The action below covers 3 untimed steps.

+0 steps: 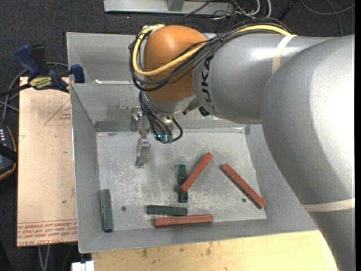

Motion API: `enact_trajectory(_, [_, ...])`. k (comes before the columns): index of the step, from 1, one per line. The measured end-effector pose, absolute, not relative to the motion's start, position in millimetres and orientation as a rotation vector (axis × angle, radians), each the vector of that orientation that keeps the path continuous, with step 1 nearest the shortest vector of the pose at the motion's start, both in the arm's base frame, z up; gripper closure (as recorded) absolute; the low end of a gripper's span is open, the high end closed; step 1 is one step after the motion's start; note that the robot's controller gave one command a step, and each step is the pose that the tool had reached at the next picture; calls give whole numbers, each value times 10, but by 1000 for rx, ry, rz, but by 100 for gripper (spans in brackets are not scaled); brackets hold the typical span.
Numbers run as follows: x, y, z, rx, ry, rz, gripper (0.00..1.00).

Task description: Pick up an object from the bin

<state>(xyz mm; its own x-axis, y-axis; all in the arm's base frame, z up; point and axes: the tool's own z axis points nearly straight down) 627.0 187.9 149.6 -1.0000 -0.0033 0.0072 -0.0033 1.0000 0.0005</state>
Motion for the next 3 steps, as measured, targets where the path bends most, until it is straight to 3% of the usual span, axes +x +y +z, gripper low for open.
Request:
enact_trajectory(1, [6234,1334,1721,-15,-3144,2,0])
enact_trajectory(2, [5859,677,1778,79,-3139,4,0])
enact_trajectory(3, [5616,549,844,723,-3053,-2,0])
